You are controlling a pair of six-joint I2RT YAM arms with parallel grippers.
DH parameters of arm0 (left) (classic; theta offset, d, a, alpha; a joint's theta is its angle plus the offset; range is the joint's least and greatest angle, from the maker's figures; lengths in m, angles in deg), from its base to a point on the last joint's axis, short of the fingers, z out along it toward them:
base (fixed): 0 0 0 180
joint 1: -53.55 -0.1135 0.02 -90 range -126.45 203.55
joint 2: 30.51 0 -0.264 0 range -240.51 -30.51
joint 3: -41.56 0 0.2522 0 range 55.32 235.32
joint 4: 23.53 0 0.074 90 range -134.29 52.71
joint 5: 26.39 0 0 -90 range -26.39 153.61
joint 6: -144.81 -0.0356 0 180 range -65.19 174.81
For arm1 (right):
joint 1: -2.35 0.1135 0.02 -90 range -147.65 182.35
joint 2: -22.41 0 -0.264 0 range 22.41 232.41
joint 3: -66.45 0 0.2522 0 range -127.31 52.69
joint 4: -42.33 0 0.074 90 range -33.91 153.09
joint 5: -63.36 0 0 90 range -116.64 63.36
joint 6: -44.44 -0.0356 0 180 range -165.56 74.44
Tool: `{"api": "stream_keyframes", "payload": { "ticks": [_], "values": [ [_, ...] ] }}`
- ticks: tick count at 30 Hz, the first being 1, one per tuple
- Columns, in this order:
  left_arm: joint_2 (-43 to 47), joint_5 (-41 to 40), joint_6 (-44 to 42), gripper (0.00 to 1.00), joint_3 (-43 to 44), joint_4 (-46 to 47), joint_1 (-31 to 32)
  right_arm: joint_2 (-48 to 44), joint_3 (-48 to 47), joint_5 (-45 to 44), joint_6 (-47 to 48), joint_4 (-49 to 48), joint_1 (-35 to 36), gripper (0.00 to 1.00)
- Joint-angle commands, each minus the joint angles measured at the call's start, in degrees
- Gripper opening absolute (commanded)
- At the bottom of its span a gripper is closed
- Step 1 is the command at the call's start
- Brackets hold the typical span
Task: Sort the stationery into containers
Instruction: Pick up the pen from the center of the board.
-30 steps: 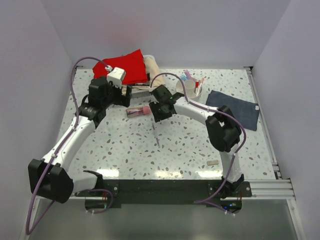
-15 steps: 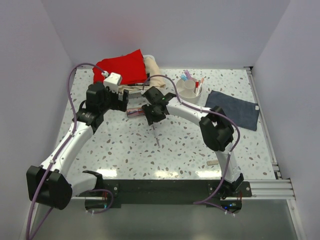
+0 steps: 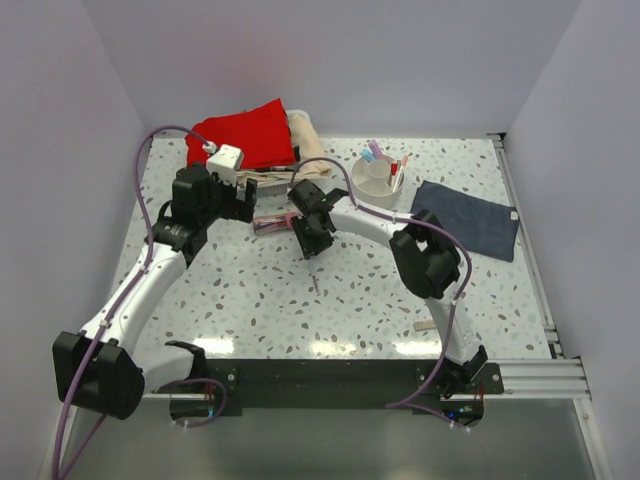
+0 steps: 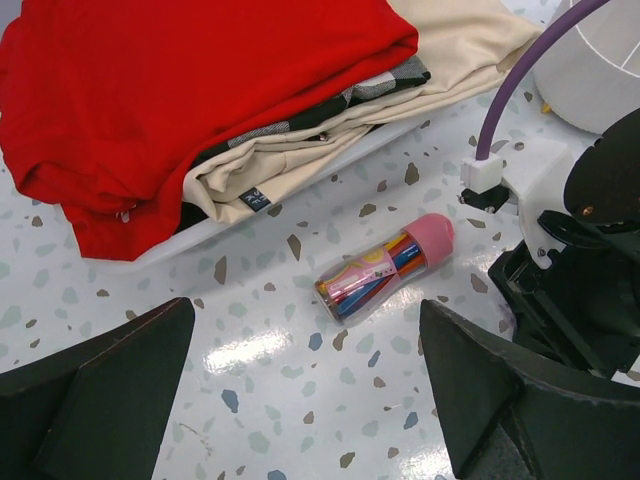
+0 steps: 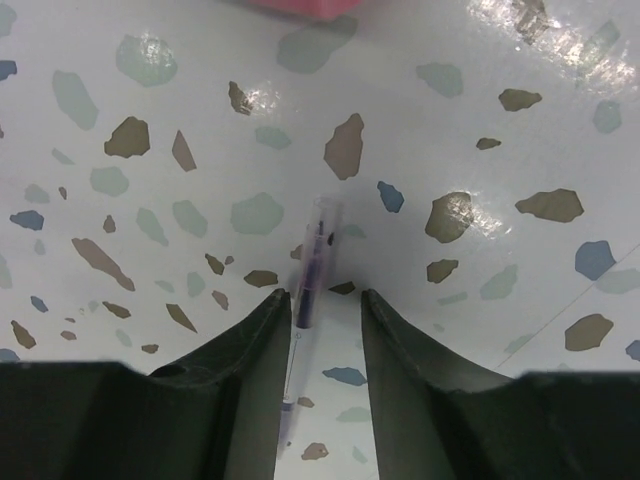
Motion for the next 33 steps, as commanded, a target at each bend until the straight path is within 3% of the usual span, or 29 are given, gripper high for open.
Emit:
{"api": "stream_keyframes", "payload": {
  "ticks": [1, 5, 11, 13, 15, 22, 27, 33],
  "values": [
    [1.3, 0.2, 0.3, 1.0, -0.4, 2.7, -0.4, 3.0, 1.2, -0.8, -1.1, 2.4, 1.1, 0.3],
    [1.1, 1.0, 1.0, 1.0, -1.0, 3.7, -0.5, 5.8, 2.1, -3.3, 1.8, 3.1, 2.6, 0.21],
    [0.2, 2.1, 1.2, 1.0, -1.5, 4.4, -1.3, 10.5, 2.5, -7.0, 4.5, 2.7, 6.8, 0.18],
    [-0.3, 2.5, 1.2, 1.0, -1.4, 4.6, -1.7, 10.5, 2.9, -6.3, 4.5, 2.6, 6.9, 0.01],
    [-1.1, 3.1, 2.8, 1.0, -0.7, 4.5, -1.7, 10.0, 3.9, -6.1, 4.4, 2.6, 6.4, 0.0],
    [-3.9, 3.9, -0.8, 1.0, 4.2, 3.9, -1.8, -6.6, 5.2, -5.8, 7.3, -1.2, 1.9, 0.0],
    [-6.1, 5.0, -2.1, 1.0, 6.4, 5.9, -1.8, -21.1, 5.4, -1.9, 9.3, -4.8, -6.0, 0.0],
    [-9.5, 9.0, -1.2, 1.0, 9.7, 7.1, -1.8, -30.2, 13.4, -3.3, 10.9, -20.1, -13.5, 0.0]
  ]
}}
